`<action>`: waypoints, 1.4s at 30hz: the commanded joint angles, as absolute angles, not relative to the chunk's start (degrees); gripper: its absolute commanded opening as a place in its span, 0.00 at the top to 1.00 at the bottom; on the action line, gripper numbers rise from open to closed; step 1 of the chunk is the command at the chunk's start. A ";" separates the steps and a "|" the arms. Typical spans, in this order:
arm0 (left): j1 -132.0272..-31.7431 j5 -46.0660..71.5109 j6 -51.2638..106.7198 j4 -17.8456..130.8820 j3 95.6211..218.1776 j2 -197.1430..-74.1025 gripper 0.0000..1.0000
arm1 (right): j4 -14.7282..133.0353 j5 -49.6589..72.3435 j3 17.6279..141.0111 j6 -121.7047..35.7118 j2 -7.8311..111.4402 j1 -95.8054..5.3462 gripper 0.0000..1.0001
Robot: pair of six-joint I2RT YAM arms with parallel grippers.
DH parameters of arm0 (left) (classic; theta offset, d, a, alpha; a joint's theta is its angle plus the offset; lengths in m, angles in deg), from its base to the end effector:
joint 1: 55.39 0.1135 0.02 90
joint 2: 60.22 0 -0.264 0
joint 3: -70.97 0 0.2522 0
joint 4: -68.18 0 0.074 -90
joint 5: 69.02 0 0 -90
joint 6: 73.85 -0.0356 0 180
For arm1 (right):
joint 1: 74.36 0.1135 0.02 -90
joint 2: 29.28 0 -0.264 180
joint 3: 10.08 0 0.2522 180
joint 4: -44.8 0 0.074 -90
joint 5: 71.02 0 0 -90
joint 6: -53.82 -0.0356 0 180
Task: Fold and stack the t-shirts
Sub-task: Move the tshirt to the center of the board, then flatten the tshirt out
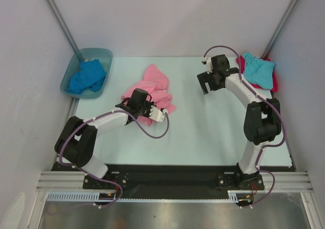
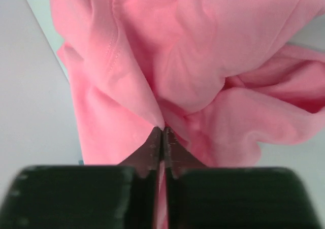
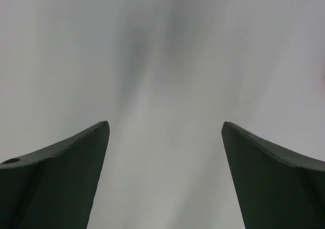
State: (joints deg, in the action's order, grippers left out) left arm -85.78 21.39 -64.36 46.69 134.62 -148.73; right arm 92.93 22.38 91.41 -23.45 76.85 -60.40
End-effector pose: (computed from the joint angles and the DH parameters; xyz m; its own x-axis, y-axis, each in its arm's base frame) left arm 0.2741 -0.1605 0.1921 0.3918 0.9136 -0.1087 0.6983 -0.2184 0.6817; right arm 0.3994 0.0971 0.2595 -0.7083 -0.4027 -0.5797 -0.3712 0.9111 -0.1794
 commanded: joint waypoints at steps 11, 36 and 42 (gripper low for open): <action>-84.57 27.48 -44.11 45.97 150.28 -151.18 0.22 | 90.73 20.92 85.87 -18.35 72.07 -51.51 0.00; -69.36 57.28 -16.98 40.09 159.61 -142.57 0.00 | 85.98 23.20 87.44 -6.83 79.25 -26.11 0.00; -68.48 57.90 -17.60 39.47 160.14 -142.13 0.00 | 85.54 22.59 94.12 -7.00 84.89 -24.79 0.00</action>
